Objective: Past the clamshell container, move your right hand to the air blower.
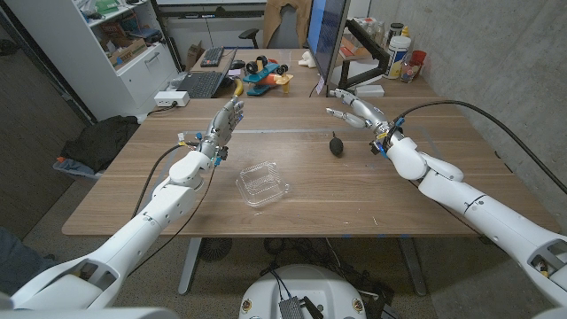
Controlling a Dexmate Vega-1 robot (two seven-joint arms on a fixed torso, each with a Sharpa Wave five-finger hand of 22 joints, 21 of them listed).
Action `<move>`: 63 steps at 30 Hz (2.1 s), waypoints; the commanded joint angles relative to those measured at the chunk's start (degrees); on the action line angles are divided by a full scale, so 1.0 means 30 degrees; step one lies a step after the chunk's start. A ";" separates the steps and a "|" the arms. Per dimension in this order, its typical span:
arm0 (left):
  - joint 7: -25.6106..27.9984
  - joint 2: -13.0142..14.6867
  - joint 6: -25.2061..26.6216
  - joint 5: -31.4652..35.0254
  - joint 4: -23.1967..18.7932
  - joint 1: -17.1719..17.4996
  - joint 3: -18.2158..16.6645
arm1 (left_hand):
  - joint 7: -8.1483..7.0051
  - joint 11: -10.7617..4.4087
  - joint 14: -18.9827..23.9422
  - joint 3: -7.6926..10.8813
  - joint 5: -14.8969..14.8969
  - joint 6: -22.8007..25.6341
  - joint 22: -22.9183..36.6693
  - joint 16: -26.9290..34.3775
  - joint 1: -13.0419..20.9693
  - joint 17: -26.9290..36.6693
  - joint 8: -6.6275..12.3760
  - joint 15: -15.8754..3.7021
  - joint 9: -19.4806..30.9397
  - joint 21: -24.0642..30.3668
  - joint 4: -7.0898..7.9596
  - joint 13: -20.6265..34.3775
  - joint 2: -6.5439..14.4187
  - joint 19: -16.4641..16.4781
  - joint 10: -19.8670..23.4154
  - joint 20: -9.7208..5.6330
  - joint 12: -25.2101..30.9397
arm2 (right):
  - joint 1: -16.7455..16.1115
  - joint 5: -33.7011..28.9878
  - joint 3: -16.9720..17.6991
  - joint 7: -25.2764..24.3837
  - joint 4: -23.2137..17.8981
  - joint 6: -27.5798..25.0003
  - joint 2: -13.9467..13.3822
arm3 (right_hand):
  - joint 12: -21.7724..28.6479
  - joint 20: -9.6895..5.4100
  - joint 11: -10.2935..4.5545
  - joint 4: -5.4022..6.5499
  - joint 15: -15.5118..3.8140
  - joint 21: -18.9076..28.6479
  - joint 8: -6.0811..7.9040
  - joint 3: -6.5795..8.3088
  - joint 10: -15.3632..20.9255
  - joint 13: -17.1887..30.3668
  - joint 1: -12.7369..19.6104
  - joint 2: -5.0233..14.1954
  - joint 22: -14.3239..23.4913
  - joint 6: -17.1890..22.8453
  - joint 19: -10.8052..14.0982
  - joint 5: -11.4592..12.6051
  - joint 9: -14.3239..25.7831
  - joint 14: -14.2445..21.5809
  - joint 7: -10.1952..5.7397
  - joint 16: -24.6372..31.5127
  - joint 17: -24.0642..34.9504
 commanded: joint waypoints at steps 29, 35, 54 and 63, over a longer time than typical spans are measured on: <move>-0.0197 0.0201 -0.0048 -0.0015 -0.0186 0.0116 -0.0041 | -0.0004 0.0000 -0.0125 0.0007 0.0064 0.0357 0.0077 0.0035 -0.0100 0.0081 0.0091 -0.0037 0.0073 0.0022 -0.0076 0.0049 0.0206 -0.0129 0.0245 0.0313 0.0153 | 0.0728 -0.3899 -0.1437 0.1502 -0.1936 -0.3303 -0.1145 | 0.0041 0.0557 -0.0068 0.0085 -0.0307 -0.0243 0.0119 -0.0070 -0.0018 0.0075 0.0055 -0.0107 0.0083 0.0065 -0.1099 0.0170 0.0077 -0.2157 -0.0079 -0.0625 0.0064; -0.0260 0.0178 -0.0126 0.0050 -0.0062 -0.0025 -0.0021 | 0.0156 0.0049 -0.0101 -0.0002 0.0064 0.0490 0.0078 0.0048 -0.0111 0.0080 0.0123 -0.0014 0.0074 0.0023 -0.0091 0.0050 0.0217 -0.0144 0.0426 0.0191 0.0218 | 0.0771 -0.4053 -0.1576 0.1721 -0.2046 -0.3574 -0.1139 | 0.0006 0.0617 0.0004 0.0099 -0.0332 -0.0244 0.0113 -0.0083 -0.0120 0.0076 0.0032 -0.0116 0.0084 0.0057 -0.1200 0.0170 0.0077 -0.2236 -0.0070 -0.0608 0.0067; -0.0247 0.0043 -0.0410 0.0026 -0.0074 0.0004 -0.0062 | 0.0106 0.0075 -0.0100 -0.0021 0.0064 0.0526 0.0077 0.0052 -0.0135 0.0079 0.0092 0.0004 0.0075 0.0030 -0.0122 0.0053 0.0236 -0.0156 0.0434 0.0143 0.0203 | 0.1266 -0.5242 -0.2275 0.2608 -0.2268 -0.4693 -0.1108 | -0.0119 0.0727 0.0032 0.0129 -0.0317 -0.0245 0.0063 -0.0116 -0.0592 0.0078 -0.0001 -0.0102 0.0084 -0.0052 -0.1558 0.0168 0.0078 -0.2905 -0.0046 -0.0683 0.0060; -0.0155 0.0165 -0.0194 -0.0019 -0.0126 0.0203 -0.0080 | 0.0066 0.0064 -0.0107 -0.0031 0.0064 0.0536 0.0077 0.0051 -0.0147 0.0079 0.0076 0.0009 0.0076 0.0032 -0.0139 0.0054 0.0245 -0.0164 0.0429 0.0157 0.0193 | 0.1149 -0.5158 -0.2320 0.2800 -0.2466 -0.4853 -0.1168 | -0.0104 0.0715 0.0072 0.0135 -0.0313 -0.0231 0.0068 -0.0121 -0.0625 0.0078 0.0000 -0.0084 0.0083 -0.0044 -0.1630 0.0166 0.0079 -0.2938 -0.0059 -0.0637 0.0054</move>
